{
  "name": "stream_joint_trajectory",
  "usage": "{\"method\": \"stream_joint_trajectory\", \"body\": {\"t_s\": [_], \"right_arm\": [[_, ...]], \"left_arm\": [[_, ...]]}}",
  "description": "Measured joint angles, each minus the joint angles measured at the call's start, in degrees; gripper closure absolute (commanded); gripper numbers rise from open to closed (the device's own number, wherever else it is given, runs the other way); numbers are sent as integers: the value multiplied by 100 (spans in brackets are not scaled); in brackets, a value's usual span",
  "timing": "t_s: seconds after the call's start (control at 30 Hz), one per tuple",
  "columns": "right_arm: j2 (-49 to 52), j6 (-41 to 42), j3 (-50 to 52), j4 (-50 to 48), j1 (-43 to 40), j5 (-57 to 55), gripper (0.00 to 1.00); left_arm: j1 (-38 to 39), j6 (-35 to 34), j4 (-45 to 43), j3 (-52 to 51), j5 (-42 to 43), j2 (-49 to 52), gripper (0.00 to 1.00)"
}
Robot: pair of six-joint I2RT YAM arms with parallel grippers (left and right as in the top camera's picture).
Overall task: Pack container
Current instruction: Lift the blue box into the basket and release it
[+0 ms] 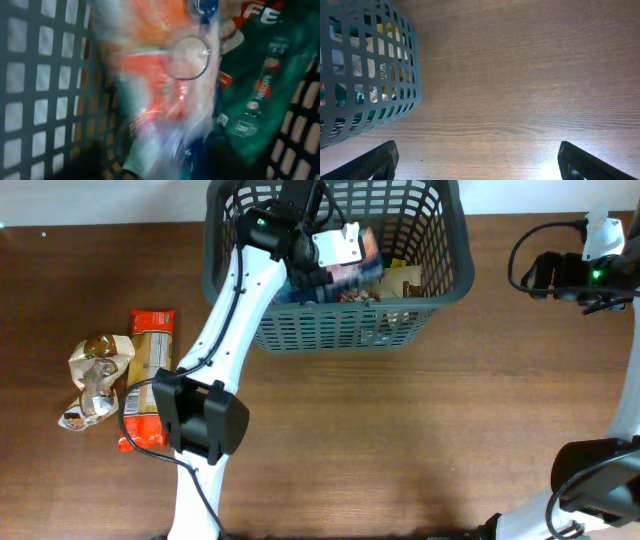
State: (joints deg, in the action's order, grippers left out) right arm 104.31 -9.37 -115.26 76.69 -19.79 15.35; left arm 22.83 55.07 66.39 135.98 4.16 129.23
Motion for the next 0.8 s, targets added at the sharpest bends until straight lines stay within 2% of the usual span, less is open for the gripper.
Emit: {"method": "stream_joint_trajectory", "body": {"t_s": [0.07, 0.1, 0.2, 0.33, 0.53, 0.67, 0.7, 0.8], "right_arm": [[0, 0, 0, 0, 0, 0, 1], [0, 2, 0, 0, 0, 0, 1], [0, 0, 0, 0, 0, 0, 1], [0, -2, 0, 0, 0, 0, 1], [0, -2, 0, 0, 0, 0, 1], [0, -2, 0, 0, 0, 0, 1], [0, -4, 0, -4, 0, 2, 1], [0, -2, 0, 4, 0, -2, 1]], "left_arm": [[2, -221, 28, 59, -166, -39, 13], [4, -317, 90, 125, -273, -44, 8], [2, -647, 476, 516, -651, -50, 7], [-68, -1088, 824, 1200, -1012, -260, 0], [-647, -1523, 1040, 1355, -1213, -1836, 0], [-1414, -1718, 1023, 612, -1456, -3045, 0], [-1821, -1919, 1014, 107, -1541, -3473, 0], [-2850, -2618, 1128, -1172, -1467, -3908, 3]]}}
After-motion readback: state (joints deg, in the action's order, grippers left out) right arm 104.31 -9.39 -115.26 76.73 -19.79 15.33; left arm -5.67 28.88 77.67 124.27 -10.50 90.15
